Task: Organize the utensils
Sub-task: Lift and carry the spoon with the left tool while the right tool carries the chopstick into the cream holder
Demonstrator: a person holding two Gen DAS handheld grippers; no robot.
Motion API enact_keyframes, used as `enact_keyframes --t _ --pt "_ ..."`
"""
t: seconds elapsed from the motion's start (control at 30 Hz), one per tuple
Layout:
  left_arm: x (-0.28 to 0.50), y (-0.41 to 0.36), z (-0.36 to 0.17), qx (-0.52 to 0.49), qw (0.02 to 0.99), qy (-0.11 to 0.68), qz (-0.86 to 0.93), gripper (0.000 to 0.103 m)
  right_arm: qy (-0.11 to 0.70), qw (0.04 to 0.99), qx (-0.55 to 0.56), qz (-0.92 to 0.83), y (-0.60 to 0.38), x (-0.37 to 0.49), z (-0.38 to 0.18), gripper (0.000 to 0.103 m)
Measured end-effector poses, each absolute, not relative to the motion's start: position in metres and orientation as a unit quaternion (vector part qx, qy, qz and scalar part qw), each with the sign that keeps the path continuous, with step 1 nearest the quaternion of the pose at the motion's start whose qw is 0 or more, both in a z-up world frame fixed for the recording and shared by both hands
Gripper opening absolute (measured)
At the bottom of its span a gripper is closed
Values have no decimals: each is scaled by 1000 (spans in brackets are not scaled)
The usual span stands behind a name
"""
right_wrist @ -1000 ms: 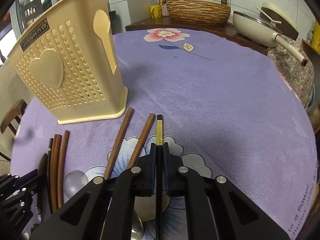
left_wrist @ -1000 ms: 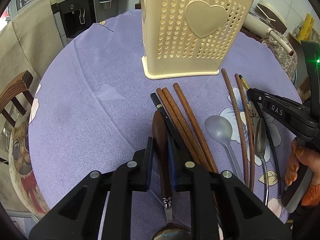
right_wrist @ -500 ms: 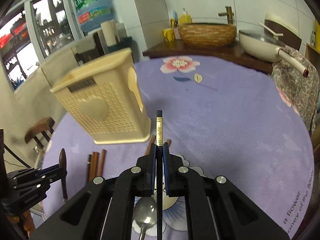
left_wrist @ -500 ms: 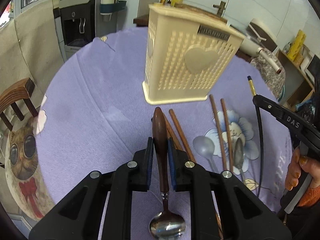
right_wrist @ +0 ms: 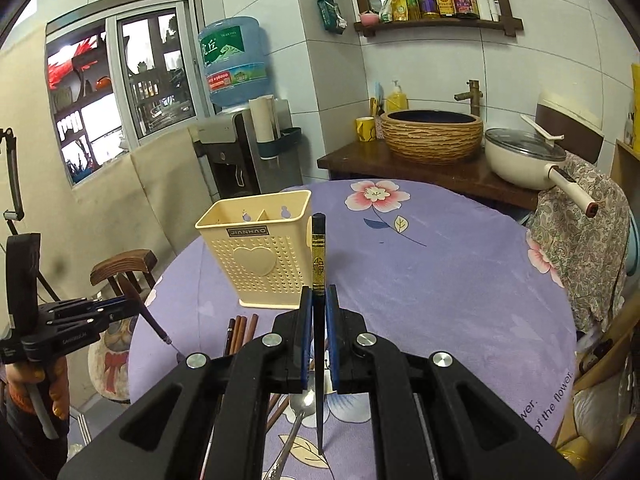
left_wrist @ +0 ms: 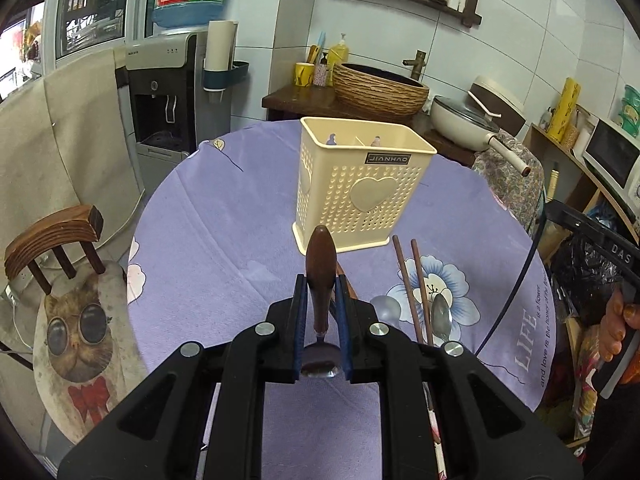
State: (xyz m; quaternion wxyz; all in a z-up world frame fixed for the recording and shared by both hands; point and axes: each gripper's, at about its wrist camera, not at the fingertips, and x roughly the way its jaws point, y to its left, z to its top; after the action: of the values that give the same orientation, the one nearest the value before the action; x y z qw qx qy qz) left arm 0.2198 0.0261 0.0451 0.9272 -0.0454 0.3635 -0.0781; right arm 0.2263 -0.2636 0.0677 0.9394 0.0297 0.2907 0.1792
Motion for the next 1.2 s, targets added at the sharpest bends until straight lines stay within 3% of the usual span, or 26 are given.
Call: enact_keyframes --t 0.57,1.0,1.2 --pt "227 34 68 -57 934 343 -82 14 272 941 31 199 -254 221 93 7" --pt "294 18 217 -47 967 241 -68 14 175 963 41 201 -217 275 216 7" --pt "343 5 233 -65 966 243 -63 14 151 972 42 174 -197 313 238 7"
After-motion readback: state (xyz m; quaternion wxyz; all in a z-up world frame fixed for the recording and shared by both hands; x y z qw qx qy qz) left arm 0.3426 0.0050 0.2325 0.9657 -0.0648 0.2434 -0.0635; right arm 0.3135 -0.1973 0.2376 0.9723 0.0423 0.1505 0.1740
